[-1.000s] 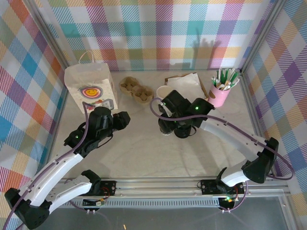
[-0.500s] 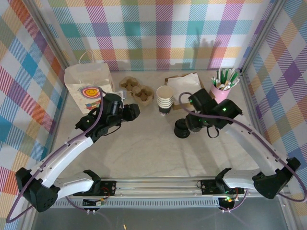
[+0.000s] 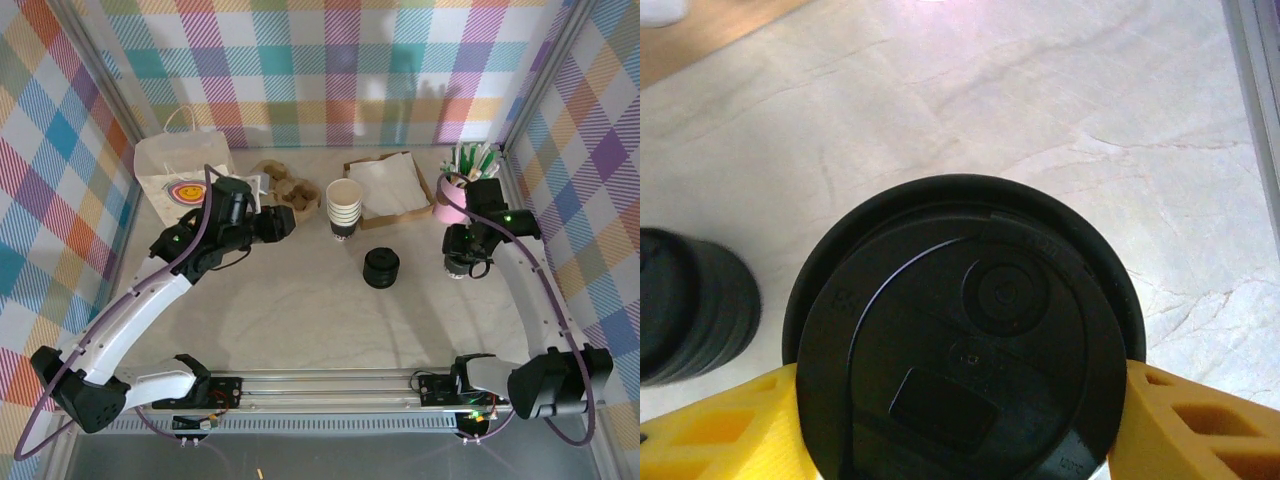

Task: Pack the takeout coffee

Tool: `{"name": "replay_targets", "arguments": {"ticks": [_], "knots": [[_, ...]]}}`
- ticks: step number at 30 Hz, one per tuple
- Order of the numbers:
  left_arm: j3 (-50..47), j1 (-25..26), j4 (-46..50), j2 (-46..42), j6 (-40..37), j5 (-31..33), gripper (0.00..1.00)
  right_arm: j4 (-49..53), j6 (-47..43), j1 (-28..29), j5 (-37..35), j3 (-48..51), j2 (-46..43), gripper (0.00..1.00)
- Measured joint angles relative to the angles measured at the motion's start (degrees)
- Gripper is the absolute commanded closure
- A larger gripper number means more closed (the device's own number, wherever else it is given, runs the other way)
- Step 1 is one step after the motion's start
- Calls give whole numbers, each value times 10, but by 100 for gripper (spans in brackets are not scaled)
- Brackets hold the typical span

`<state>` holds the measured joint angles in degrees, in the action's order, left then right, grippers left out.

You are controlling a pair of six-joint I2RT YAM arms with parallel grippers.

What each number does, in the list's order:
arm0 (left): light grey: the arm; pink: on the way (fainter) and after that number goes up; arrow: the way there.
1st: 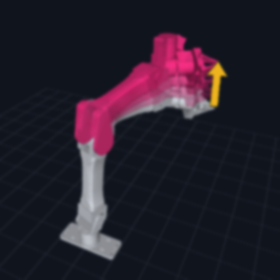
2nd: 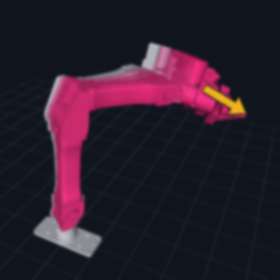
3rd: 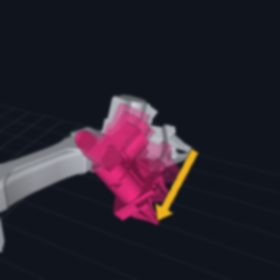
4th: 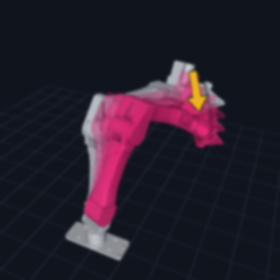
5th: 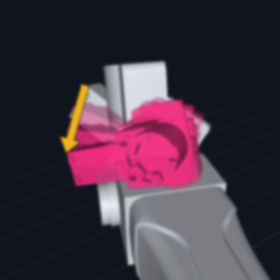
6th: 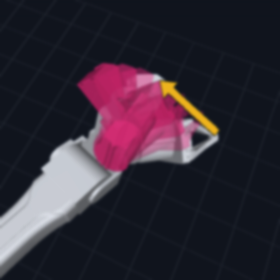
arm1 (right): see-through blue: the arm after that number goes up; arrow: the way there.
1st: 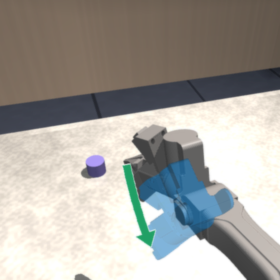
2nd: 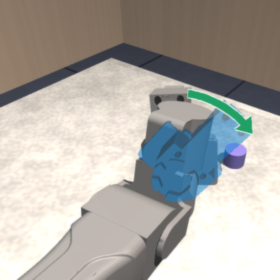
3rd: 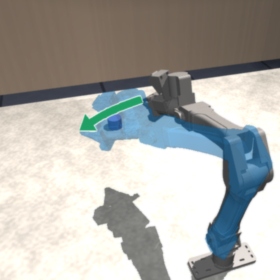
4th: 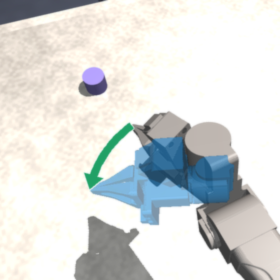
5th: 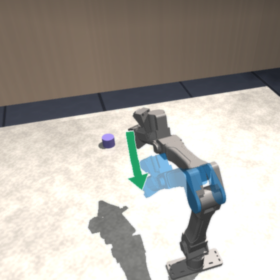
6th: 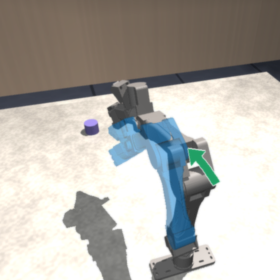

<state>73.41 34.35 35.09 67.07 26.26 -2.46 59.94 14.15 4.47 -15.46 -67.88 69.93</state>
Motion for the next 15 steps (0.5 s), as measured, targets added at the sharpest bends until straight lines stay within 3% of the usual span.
{"name": "replay_targets", "arguments": {"ticks": [8, 15], "knots": [[83, -5, 73, 41, -33, 17, 59, -43, -17, -67, -4, 42, 29, 52], [91, -9, 104, 33, -49, 17, 59, -84, -43, -104, -5, 60, 56, 50]]}}
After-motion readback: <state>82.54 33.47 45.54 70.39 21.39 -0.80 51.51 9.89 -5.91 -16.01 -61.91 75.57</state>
